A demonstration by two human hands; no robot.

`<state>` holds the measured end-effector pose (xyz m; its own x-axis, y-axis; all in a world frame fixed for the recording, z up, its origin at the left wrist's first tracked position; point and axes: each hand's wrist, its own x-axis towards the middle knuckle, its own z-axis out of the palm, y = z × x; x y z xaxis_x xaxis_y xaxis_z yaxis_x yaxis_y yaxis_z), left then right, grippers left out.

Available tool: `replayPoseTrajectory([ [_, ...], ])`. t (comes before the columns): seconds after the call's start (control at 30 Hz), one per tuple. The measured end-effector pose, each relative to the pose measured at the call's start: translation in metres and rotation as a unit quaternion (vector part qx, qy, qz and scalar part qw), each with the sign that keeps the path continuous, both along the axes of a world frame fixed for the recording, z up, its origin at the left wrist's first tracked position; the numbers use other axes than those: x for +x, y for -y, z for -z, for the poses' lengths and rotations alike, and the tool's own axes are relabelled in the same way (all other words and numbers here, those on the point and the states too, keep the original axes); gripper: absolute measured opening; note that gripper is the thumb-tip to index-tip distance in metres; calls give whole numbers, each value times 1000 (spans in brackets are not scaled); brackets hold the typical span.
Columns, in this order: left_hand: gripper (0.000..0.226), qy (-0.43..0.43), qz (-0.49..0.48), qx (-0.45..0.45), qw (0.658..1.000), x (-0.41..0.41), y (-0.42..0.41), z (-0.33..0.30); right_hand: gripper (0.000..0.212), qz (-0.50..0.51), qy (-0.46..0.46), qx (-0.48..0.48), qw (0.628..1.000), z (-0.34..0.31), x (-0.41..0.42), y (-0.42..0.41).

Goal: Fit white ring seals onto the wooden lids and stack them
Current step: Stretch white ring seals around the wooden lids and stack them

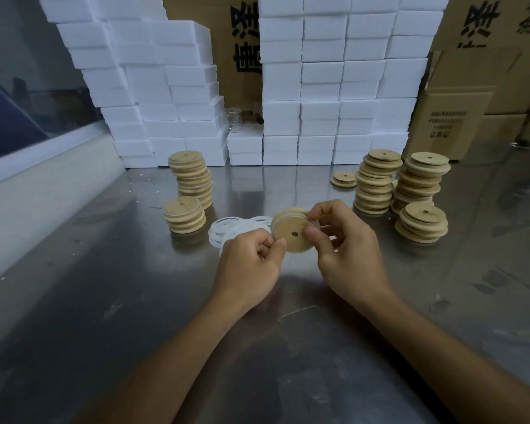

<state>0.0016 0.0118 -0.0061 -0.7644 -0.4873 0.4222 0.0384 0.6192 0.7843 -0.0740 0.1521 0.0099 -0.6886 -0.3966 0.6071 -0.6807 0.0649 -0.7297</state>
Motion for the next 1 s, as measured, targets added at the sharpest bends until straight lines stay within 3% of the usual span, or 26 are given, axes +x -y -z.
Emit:
replayPoseTrajectory([
  [0.13, 28, -27, -20, -8, 999, -2, 2, 2, 25, 17, -40, 27, 999, 0, 2, -1],
  [0.27, 28, -46, -33, -70, 996, 0, 1, 1, 20, 20, -73, 50, 996, -2, 1, -2],
  [0.53, 25, -64, -30, -117, 991, 1, 4, -1, 13, 25, -27, 58, 998, 3, -2, -4],
  [0.63, 30, -77, -25, -54, 995, 0, 9, -3, 10, 28, 10, 44, 999, 6, -4, -3],
  [0.73, 32, -91, -63, 77, 991, 1, 26, -7, 7, 39, 46, 42, 997, 9, -8, -4],
  [0.87, 32, -148, -156, 245, 945, 5, 62, -15, 6, 41, 68, 52, 995, 10, -11, -4],
  [1.0, 32, -176, -194, 326, 908, 13, 89, -17, 8, 42, 74, 59, 995, 11, -11, -3],
])
